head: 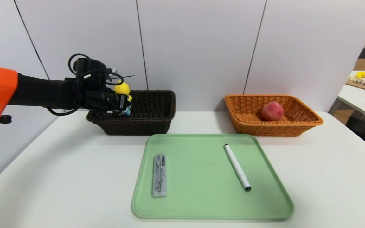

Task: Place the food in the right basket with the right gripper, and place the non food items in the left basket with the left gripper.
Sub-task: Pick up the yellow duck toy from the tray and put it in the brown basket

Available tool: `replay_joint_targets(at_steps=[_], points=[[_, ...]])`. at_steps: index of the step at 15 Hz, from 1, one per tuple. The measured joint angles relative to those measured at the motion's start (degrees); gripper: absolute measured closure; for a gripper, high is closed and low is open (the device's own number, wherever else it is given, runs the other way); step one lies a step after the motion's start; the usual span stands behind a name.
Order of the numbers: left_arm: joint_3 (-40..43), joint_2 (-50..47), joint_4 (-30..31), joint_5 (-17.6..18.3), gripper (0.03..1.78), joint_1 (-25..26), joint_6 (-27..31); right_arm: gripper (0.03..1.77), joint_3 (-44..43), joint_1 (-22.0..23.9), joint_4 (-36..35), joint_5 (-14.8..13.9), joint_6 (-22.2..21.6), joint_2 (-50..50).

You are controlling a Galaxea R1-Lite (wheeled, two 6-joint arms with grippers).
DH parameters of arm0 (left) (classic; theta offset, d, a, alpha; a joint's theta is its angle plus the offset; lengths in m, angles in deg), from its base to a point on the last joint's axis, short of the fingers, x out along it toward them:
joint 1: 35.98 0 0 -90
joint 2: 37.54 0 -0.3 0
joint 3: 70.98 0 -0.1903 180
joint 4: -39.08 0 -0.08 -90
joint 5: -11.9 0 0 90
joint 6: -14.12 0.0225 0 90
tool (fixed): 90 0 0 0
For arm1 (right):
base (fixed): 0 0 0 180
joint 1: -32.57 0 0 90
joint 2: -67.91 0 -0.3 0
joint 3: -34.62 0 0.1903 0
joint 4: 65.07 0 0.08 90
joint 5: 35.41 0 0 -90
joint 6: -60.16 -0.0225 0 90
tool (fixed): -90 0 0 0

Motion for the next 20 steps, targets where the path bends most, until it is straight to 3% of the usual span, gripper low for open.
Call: replay_joint_targets(at_steps=[12,16,20], points=[[-0.1,3.1,0.2,0.0,1.11,1.3,-0.4,0.1,0.2,0.0,0.0,0.0,0.0,-0.2],[-0.6,3.3,0.2,-0.1,0.7,1.4,-0.8,0.1,0.2,0.0,0.0,0.0,0.0,0.0],[-0.7,3.0,0.2,-0.1,0.46,1.4,-0.6,0.1,0.2,0.0,0.0,-0.1,0.0,0.0]])
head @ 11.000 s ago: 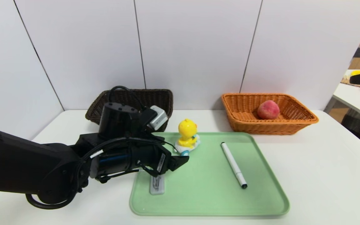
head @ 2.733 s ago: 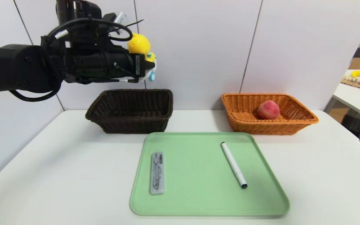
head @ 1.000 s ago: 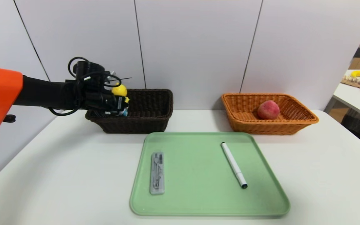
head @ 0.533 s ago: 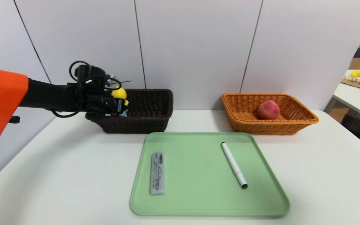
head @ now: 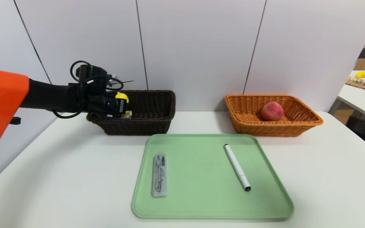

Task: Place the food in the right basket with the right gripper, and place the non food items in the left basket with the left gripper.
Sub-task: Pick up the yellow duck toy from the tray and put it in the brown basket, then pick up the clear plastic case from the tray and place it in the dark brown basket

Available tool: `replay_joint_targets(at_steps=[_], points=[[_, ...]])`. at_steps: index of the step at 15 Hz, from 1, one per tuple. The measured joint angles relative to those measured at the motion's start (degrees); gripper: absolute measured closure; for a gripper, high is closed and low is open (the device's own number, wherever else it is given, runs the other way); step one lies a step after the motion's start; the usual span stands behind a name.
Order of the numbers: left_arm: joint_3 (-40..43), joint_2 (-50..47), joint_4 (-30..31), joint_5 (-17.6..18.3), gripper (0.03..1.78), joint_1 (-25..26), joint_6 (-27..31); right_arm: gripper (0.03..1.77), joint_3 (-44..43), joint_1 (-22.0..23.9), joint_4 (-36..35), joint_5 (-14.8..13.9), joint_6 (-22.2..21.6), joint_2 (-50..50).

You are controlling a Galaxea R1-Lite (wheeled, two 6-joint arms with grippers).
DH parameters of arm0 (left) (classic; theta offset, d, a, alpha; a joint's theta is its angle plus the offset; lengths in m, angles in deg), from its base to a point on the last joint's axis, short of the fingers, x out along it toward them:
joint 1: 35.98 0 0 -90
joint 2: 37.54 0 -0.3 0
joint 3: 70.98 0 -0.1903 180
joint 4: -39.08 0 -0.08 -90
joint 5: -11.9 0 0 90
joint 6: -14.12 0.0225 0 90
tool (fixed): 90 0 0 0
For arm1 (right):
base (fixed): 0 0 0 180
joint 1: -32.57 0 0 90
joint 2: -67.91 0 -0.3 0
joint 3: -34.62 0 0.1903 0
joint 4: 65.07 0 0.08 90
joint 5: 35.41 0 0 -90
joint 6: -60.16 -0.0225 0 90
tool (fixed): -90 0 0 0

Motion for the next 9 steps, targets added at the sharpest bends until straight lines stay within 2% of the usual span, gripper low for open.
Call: replay_joint_targets(at_steps=[6,8,9], points=[[-0.9,-9.2,-0.8,0.1,0.27,-1.5,2.7,0.1,0.1,0.0,0.0,0.1,0.1,-0.2],[-0.9,-14.7,-3.8,0.1,0.24,-3.1,4.6,0.1,0.1,0.0,0.0,0.1,0.1,-0.2],[-1.3,-17.5,-7.2,-0.1,0.22,-4.2,4.8,0.1,0.1,0.0,0.0,0.1,0.1,-0.2]])
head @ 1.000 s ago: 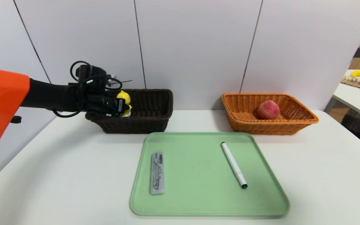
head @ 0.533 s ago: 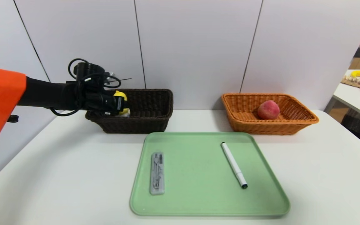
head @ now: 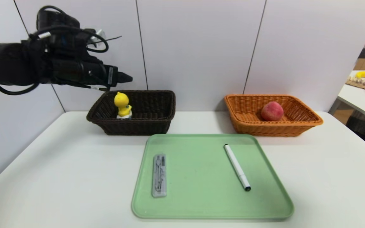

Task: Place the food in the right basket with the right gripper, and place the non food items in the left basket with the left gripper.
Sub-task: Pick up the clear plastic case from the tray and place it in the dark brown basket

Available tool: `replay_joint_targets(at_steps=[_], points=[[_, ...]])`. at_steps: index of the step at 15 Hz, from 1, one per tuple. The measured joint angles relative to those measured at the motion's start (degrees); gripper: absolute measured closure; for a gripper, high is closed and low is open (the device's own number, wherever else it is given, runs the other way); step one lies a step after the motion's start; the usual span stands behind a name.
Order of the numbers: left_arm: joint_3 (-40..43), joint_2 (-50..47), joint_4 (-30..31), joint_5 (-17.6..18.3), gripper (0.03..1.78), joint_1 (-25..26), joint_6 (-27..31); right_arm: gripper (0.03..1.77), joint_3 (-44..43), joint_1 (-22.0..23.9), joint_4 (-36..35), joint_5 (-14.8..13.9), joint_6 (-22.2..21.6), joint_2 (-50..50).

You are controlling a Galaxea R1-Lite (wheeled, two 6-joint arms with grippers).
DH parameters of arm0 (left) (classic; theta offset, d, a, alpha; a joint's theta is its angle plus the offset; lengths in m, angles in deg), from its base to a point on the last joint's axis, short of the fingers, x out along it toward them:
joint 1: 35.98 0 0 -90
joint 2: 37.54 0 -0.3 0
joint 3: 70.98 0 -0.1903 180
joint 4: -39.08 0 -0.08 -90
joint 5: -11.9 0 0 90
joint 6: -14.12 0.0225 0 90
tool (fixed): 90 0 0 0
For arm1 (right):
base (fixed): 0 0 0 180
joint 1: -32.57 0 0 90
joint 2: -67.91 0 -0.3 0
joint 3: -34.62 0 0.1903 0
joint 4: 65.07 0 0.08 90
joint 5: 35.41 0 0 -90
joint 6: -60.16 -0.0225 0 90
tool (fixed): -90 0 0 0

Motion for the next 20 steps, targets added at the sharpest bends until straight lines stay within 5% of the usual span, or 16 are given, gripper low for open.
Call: replay_joint_targets(at_steps=[3,7,13,20], points=[[-4.0,-7.8,-18.8,-3.7,0.18,-6.7,-3.8,0.1,0.2,0.0,0.0,0.2,0.0,-0.1],[-5.1,-13.7,-38.4,-12.1,0.15,-18.1,-17.1,0.1,0.9,-0.1,0.1,0.2,0.0,-0.5],[-2.5,-10.5,-42.4,-26.1,0.14,-28.4,-34.3,0.1,2.8,-0.2,0.0,0.1,-0.1,-2.0],[-1.8,-2.6,-42.4,-26.3,0.12,-32.9,-38.8,0.1,4.0,-0.1,0.2,0.0,-0.1,-3.9]])
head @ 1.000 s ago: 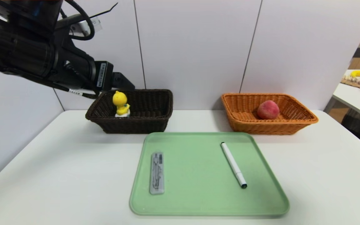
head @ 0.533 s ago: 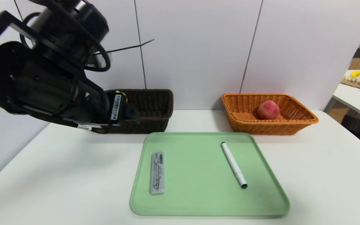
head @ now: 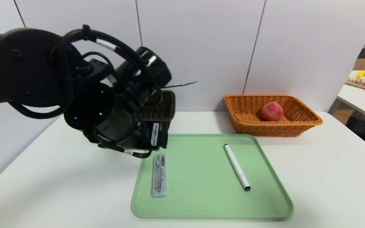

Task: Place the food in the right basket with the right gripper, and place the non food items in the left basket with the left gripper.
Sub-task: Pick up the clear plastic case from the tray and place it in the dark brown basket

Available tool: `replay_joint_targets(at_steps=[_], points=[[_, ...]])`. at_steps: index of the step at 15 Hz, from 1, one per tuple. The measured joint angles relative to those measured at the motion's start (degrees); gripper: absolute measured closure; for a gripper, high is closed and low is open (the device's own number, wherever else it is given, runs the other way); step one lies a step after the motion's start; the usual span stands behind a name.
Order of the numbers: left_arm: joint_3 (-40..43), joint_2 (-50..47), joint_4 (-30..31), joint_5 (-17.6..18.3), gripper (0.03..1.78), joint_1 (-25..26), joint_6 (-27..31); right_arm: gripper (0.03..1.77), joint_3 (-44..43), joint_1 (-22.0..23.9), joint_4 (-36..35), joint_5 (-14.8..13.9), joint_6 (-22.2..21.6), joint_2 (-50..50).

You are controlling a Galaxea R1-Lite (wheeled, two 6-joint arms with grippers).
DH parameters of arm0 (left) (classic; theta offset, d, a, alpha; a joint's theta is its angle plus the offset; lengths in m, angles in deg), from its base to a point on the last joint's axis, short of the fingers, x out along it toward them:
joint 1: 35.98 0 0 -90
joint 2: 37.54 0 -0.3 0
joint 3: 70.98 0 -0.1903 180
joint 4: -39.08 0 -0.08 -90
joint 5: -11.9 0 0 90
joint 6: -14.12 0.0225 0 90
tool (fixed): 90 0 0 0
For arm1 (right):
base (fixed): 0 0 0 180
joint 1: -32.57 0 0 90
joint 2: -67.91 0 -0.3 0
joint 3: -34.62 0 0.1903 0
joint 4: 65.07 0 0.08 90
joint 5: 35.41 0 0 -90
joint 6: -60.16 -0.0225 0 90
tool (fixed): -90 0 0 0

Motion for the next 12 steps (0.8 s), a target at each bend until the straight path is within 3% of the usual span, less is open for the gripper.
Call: replay_joint_targets(at_steps=[3,12], points=[[0.4,2.3,0.4,3.0,0.12,-0.8,0.3,0.1,1.0,0.0,0.2,-0.2,0.1,-0.7],[-0.2,9.5,3.0,3.5,0.12,-2.2,-0.1,0.1,2.4,0.1,0.2,-0.3,0.0,-1.9]])
